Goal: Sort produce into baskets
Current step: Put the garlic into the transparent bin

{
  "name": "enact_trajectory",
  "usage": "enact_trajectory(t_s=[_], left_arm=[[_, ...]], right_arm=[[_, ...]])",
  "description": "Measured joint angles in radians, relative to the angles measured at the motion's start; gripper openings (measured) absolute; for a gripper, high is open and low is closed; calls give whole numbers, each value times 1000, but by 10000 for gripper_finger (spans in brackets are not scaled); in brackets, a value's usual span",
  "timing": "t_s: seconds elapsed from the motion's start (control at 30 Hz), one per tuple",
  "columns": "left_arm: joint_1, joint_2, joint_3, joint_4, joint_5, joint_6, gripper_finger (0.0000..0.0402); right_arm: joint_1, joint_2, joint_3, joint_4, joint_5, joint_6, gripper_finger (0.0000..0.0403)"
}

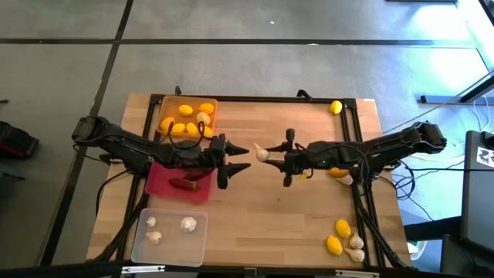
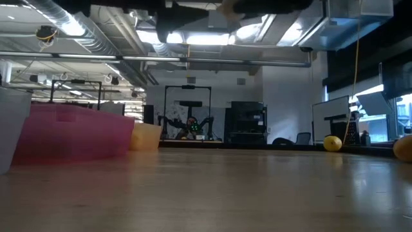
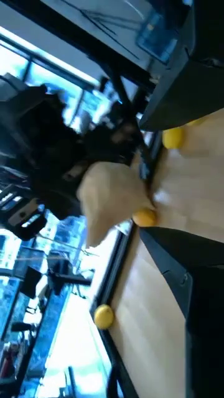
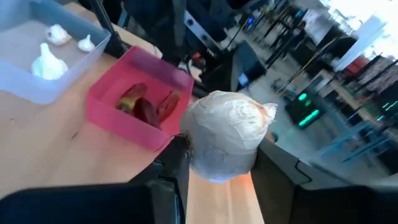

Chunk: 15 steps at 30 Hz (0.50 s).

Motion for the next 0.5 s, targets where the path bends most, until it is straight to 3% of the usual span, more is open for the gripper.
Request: enact_trajectory(t_s=[0.5], left_arm=[[28,142,0,206,12,-92,260]], right_arm=[[31,140,0,192,37,-136,124]])
